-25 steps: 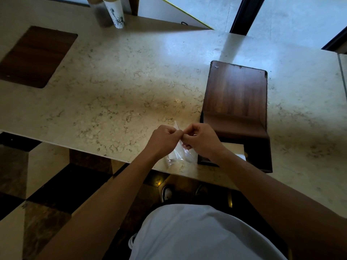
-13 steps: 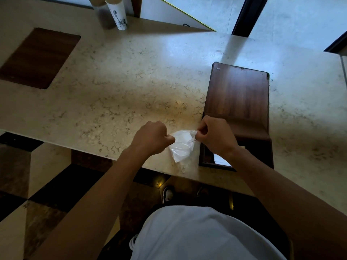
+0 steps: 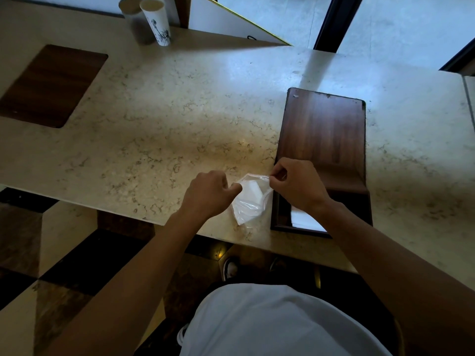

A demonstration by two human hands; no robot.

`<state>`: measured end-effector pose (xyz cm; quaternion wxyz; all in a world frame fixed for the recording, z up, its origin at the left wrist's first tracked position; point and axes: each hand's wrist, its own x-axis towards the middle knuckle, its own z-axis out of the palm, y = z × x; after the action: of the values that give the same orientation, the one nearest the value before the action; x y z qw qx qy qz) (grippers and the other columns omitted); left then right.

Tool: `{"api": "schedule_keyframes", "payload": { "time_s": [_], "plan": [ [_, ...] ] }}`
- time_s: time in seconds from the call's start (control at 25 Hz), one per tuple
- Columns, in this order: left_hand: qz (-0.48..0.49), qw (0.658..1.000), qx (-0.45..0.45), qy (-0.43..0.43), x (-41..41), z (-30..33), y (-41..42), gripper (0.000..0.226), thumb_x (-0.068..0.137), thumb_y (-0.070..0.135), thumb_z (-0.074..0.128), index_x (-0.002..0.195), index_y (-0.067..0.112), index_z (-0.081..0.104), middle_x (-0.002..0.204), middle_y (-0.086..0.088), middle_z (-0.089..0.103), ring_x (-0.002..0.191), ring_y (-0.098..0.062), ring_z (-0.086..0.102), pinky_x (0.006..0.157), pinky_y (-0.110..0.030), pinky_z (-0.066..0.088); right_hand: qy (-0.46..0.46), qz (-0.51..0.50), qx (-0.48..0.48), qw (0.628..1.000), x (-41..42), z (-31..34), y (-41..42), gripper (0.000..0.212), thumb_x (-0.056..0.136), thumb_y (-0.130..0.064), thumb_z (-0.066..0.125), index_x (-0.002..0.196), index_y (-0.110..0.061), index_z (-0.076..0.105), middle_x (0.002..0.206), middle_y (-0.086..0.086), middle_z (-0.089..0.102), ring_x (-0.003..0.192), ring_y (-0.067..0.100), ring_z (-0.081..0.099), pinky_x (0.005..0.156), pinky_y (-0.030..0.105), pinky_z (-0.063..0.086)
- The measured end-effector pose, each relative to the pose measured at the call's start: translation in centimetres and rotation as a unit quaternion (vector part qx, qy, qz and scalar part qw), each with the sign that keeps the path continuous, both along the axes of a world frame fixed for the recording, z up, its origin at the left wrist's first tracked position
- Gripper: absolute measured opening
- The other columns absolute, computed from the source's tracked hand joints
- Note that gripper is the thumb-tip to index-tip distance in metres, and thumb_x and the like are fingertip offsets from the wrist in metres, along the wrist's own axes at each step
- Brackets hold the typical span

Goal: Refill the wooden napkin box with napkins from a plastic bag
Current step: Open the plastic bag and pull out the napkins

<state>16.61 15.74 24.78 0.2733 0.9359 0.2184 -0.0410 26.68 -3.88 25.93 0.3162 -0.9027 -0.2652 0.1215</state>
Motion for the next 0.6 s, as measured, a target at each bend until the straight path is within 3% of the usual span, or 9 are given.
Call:
{"api": "schedule_keyframes", "payload": {
  "time_s": [0.08, 0.24, 0.44, 0.6],
  "plan": [
    [0.034, 0.999, -0.029, 0.013, -0.6, -0.5, -0.8, 0.048, 0.084, 0.051, 0.06, 0.055, 0.014, 0.049, 0.051, 0.002, 0.05, 0.045, -0.012, 0.043, 0.048, -0.025, 0.032, 0.042, -0.022, 0.007, 0.999, -0.2, -0.2, 0.3, 0.005, 0.088, -0.02, 0.071, 0.088, -0.016, 0.068, 0.08, -0.006, 0.068, 0.072, 0.011, 0.065, 0.07, 0.037, 0.06],
    [0.05, 0.996, -0.078, 0.011, -1.3, -1.1, -1.0, 0.038, 0.08, 0.031, 0.063, 0.05, 0.013, 0.049, 0.048, 0.0, 0.048, 0.041, -0.009, 0.039, 0.045, -0.024, 0.032, 0.068, -0.025, 0.016, 0.997, -0.1, -0.2, 0.2, 0.005, 0.093, -0.017, 0.068, 0.091, -0.016, 0.063, 0.081, -0.002, 0.068, 0.069, 0.016, 0.069, 0.068, 0.039, 0.062],
    [0.072, 0.993, -0.096, 0.01, -0.6, -0.4, 0.4, 0.032, 0.079, 0.03, 0.068, 0.059, 0.005, 0.062, 0.056, -0.008, 0.064, 0.044, -0.009, 0.047, 0.048, -0.023, 0.039, 0.009, -0.026, 0.007, 1.0, 0.1, 0.1, -0.3, 0.004, 0.088, -0.017, 0.075, 0.09, -0.017, 0.071, 0.079, -0.009, 0.068, 0.067, 0.002, 0.064, 0.069, 0.03, 0.062],
    [0.077, 0.99, -0.122, 0.005, -0.2, -0.2, 0.2, 0.035, 0.08, 0.029, 0.066, 0.064, -0.002, 0.062, 0.052, -0.004, 0.055, 0.042, -0.008, 0.042, 0.048, -0.024, 0.036, -0.006, -0.029, 0.024, 0.999, -0.4, 0.1, 0.1, 0.007, 0.088, -0.018, 0.075, 0.094, -0.018, 0.07, 0.085, -0.008, 0.067, 0.071, 0.002, 0.062, 0.07, 0.026, 0.06]
  ]
}}
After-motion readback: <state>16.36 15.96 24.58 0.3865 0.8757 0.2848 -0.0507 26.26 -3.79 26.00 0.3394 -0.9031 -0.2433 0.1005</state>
